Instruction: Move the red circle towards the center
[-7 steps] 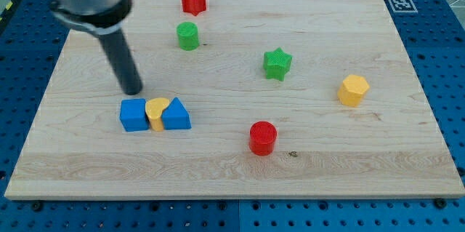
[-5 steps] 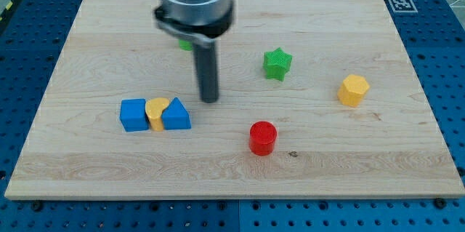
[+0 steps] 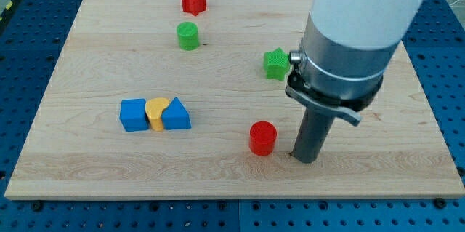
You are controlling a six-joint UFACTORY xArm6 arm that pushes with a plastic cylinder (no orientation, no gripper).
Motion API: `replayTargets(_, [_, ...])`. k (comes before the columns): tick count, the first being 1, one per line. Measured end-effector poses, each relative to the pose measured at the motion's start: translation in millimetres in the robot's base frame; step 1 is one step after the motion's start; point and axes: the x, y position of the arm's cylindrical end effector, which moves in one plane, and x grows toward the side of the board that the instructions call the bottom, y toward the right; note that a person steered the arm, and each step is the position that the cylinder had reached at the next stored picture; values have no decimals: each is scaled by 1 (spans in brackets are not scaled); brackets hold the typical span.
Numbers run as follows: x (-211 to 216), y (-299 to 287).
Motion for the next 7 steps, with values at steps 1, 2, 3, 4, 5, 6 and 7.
replayTargets(1, [2, -33])
replayTargets(2, [2, -63])
replayTargets(3, [-9, -62])
replayTargets(4, [-34, -62])
replayTargets(5, [-58, -72])
replayTargets(6, [-82, -73])
replayTargets(7, [-116, -81])
